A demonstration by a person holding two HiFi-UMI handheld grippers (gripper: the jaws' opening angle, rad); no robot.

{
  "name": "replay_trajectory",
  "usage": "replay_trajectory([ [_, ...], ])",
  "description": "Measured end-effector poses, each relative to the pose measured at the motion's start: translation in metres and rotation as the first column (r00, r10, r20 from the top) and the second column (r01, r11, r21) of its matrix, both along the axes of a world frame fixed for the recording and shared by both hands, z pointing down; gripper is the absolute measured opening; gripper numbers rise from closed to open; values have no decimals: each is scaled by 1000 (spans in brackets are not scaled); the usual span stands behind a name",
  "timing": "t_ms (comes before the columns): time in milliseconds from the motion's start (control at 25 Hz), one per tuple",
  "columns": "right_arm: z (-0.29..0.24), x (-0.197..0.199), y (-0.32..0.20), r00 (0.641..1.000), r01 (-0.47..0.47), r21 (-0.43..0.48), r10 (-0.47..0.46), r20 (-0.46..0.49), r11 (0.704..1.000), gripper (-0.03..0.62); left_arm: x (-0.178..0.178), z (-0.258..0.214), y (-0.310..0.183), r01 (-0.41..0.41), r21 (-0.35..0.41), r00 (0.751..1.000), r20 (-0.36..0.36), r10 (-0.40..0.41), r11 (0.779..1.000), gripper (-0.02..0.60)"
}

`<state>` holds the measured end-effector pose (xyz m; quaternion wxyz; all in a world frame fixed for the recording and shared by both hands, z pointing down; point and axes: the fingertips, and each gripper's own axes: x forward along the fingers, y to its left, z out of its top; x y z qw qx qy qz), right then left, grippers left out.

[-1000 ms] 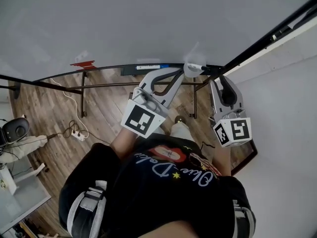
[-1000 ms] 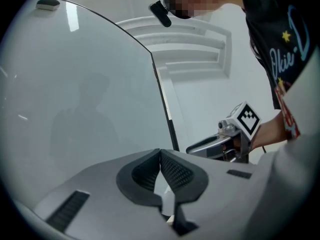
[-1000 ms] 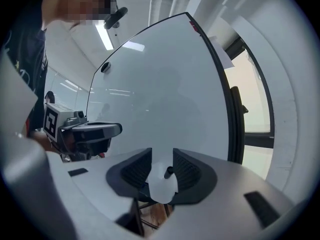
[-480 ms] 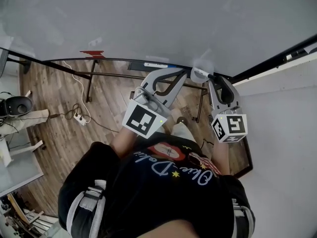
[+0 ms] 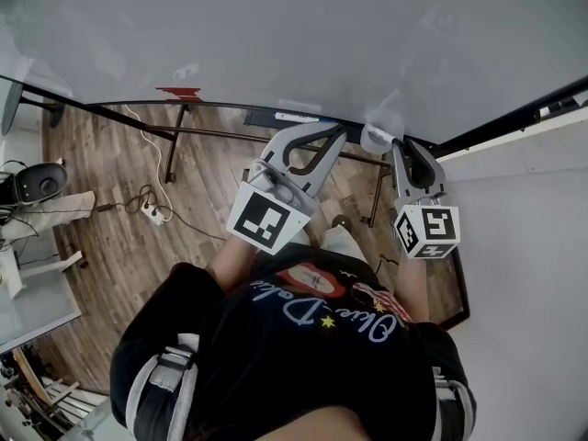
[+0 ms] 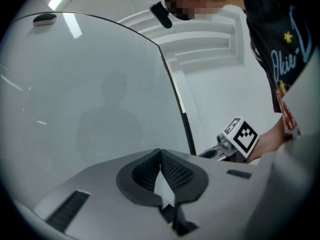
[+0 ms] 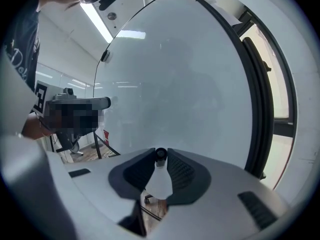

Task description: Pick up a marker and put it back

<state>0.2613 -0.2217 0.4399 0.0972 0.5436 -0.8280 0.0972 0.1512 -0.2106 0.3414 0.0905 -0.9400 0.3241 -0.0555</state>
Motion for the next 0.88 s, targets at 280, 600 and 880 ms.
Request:
replay_trajectory([
  [280, -5, -1, 1, 1000, 7, -1, -7, -29, 1000, 69, -4, 0, 3, 7, 2, 1000, -2, -7, 1000, 3],
  [600, -18, -8, 4, 998, 10, 10, -9, -60, 1000, 69, -16, -5, 5, 21, 5, 999, -26, -21, 1000, 3],
  [880, -36, -8, 6, 996, 14, 33, -11, -93, 999, 69, -20, -5, 4, 31, -16, 997, -72, -32, 999, 3],
])
